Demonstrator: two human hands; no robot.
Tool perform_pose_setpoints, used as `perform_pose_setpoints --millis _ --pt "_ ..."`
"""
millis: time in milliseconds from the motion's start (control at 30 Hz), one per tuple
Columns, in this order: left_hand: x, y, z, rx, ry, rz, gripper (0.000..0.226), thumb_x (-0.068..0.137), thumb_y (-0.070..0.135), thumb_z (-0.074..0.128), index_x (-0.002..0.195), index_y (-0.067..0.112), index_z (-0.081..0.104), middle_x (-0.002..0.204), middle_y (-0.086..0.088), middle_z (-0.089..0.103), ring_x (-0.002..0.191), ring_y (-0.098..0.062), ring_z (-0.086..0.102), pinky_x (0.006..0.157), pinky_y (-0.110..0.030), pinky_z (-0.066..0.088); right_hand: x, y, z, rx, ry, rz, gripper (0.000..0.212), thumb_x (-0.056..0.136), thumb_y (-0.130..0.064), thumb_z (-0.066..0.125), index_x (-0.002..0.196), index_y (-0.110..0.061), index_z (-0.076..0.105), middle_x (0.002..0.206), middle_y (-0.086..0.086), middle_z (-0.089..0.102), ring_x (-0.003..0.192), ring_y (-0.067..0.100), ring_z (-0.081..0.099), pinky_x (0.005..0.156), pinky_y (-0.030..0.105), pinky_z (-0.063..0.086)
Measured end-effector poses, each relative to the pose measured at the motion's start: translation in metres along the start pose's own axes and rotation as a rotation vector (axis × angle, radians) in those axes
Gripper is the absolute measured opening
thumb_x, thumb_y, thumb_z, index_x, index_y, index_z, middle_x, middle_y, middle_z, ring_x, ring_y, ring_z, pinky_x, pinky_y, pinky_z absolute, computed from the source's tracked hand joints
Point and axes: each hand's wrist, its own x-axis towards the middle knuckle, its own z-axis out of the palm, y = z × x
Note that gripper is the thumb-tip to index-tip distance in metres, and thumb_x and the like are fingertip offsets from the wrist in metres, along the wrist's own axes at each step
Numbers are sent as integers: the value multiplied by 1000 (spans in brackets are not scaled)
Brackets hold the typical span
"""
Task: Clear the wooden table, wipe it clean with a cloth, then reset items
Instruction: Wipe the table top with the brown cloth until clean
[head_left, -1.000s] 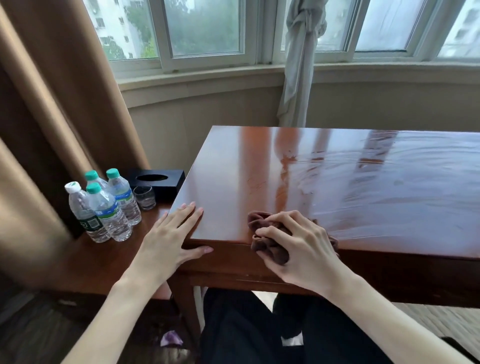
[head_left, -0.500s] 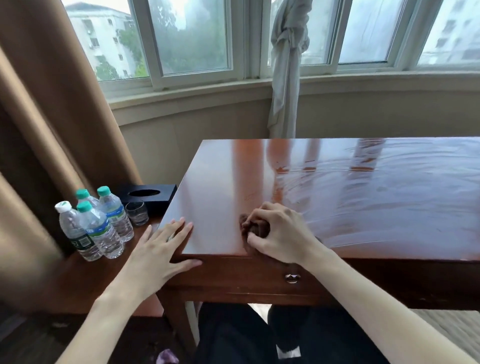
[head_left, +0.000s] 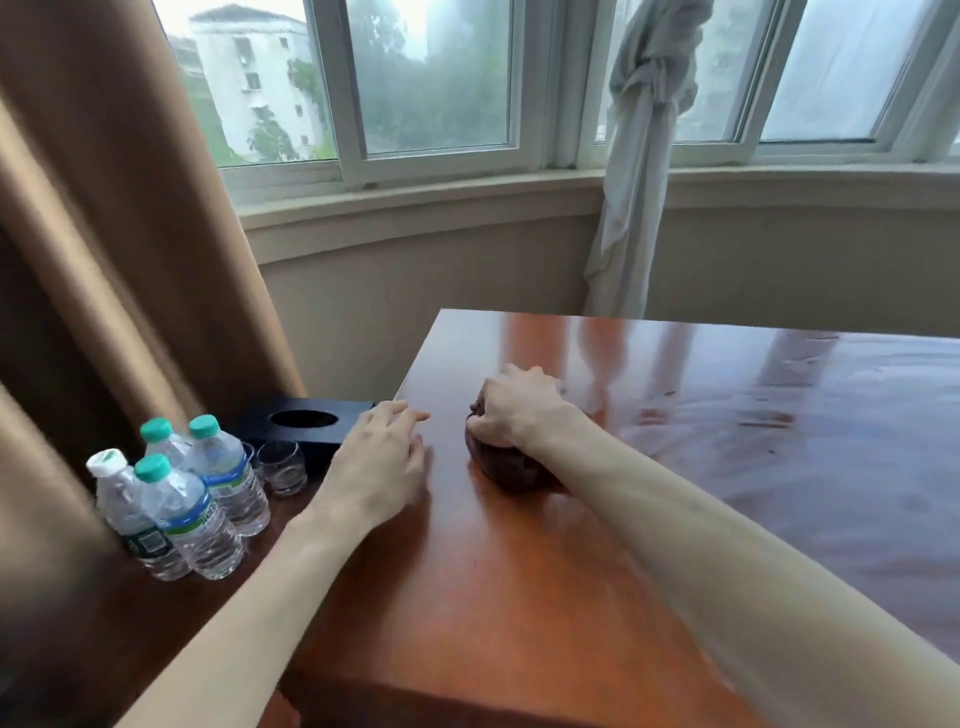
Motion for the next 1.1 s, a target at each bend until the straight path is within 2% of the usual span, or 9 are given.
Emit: perform_pose_setpoints --millis 67,133,200,367,467,600,767,900,1100 --pt "30 -2 10 -9 -17 -56 53 97 35 33 141 14 54 149 -10 46 140 -27 36 120 -35 25 -5 -12 17 -13 46 -12 37 96 -37 53 130 -22 62 133 9 52 125 42 49 104 61 43" --pt "51 -7 26 14 -40 -61 61 95 45 27 146 19 48 154 -8 39 146 -26 30 120 -38 24 -23 -6 43 111 351 -116 32 92 -48 51 112 -28 65 117 3 58 109 36 55 89 48 49" --pt "57 -11 38 72 -69 -71 54 101 50 29 150 29 40 162 0 28 152 -21 17 122 -40 23 2 23 50 242 451 -207 32 86 -56 51 103 -34 67 104 -6 60 97 25 58 78 38 49" --pt "56 -13 39 52 -57 -103 55 101 54 35 154 38 33 166 9 20 154 -10 5 123 -33 16 157 70 25 214 395 11 38 80 -54 58 113 -37 68 121 5 59 110 33 55 86 39 45" --pt "55 -10 37 36 -64 -108 54 102 53 36 154 39 33 166 11 19 154 -7 4 122 -33 19 201 77 18 207 294 102 33 78 -52 56 99 -30 69 107 6 61 107 36 57 78 37 39" --pt "57 -8 34 25 -78 -104 54 102 51 36 154 37 34 166 8 21 155 -10 6 121 -36 20 144 71 17 224 249 -49 26 80 -53 59 95 -33 67 104 0 61 106 31 56 78 36 39" --pt "50 -3 29 59 -89 -42 52 103 45 38 151 27 43 164 -3 29 154 -20 14 124 -35 16 9 67 9 462 -24 -274 41 75 -61 49 88 -34 76 99 -11 68 98 18 63 89 39 51" --pt "44 3 22 89 -130 -8 47 101 50 40 146 36 45 162 -6 31 152 -23 21 121 -36 17 -64 73 33 305 262 -361 47 78 -60 60 122 -46 69 133 -12 58 127 12 46 111 32 37" --pt "43 7 20 102 -155 -37 54 98 61 41 150 47 38 166 3 25 154 -16 13 122 -35 15 -4 65 43 305 425 -163 42 80 -65 58 106 -33 67 111 -4 62 101 23 59 86 37 51"
